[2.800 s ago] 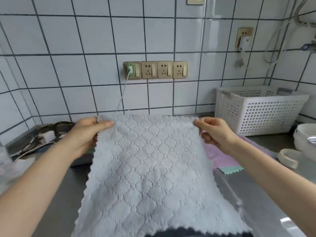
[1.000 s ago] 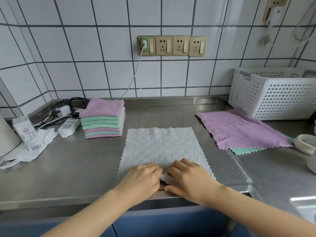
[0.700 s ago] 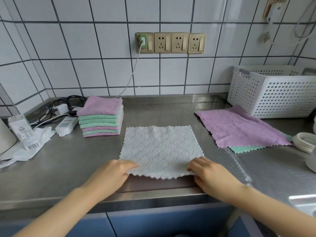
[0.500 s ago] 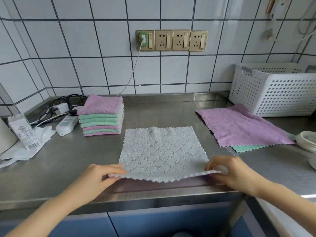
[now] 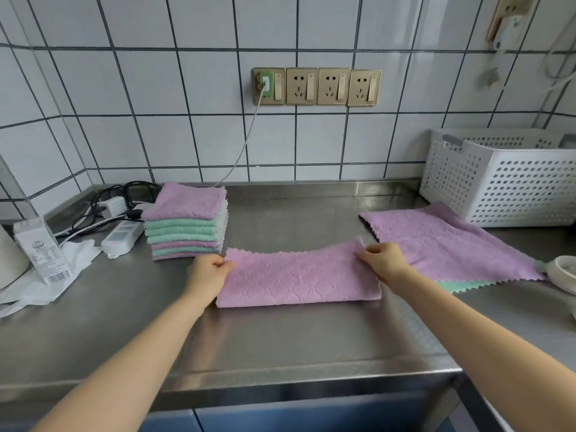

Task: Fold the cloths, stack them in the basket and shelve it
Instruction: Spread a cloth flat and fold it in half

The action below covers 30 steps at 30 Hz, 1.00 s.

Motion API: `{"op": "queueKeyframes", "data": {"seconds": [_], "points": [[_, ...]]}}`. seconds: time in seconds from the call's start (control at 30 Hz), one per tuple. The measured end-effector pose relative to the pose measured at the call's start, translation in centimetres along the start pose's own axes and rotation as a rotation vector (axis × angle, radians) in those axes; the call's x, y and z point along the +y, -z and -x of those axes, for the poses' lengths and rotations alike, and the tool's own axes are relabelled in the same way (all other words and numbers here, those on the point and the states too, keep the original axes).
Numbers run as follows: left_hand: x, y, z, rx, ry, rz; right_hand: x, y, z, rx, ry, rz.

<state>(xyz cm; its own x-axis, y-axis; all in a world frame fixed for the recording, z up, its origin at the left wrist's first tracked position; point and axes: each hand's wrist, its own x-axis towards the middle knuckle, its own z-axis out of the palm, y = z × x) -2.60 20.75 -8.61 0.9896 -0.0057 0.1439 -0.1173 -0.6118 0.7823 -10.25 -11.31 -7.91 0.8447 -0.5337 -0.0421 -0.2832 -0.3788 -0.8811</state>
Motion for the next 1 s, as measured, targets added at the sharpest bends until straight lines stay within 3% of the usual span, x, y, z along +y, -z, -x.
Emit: {"op": "queueKeyframes", "data": {"seconds": [0.2, 0.47, 0.83, 0.87, 0.93, 0.97, 1.0], "points": [[-0.1, -1.3, -0.5, 0.028, -0.118, -0.285, 1.1, -0.9, -1.0, 0.098, -0.033, 0.263], [0.0, -1.5, -1.0, 0.028, -0.139, -0.354, 1.2, -1.1, -1.3, 0.123, 0.011, 0.226], [0.4, -1.0, -0.9, 0.007, -0.017, -0.356, 0.0, -0.2, -0.8, 0.073, -0.099, 0.177], [0.7, -0.6, -0.3, 0.047, -0.073, -0.454, -0.3, 0.1, -0.3, 0.058, -0.067, 0.198], [1.5, -0.4, 1.4, 0.187, -0.355, -0.664, -0.8, 0.6, 1.0, 0.073, 0.133, 0.432], [2.3, -0.6, 2.6, 0.195, -0.525, -0.651, -0.9, 0.6, 2.0, 0.102, 0.295, 0.556], [3.0, -1.0, 3.7, 0.095, -0.647, -0.593, -1.0, 0.2, 3.3, 0.094, 0.485, 0.615]]}}
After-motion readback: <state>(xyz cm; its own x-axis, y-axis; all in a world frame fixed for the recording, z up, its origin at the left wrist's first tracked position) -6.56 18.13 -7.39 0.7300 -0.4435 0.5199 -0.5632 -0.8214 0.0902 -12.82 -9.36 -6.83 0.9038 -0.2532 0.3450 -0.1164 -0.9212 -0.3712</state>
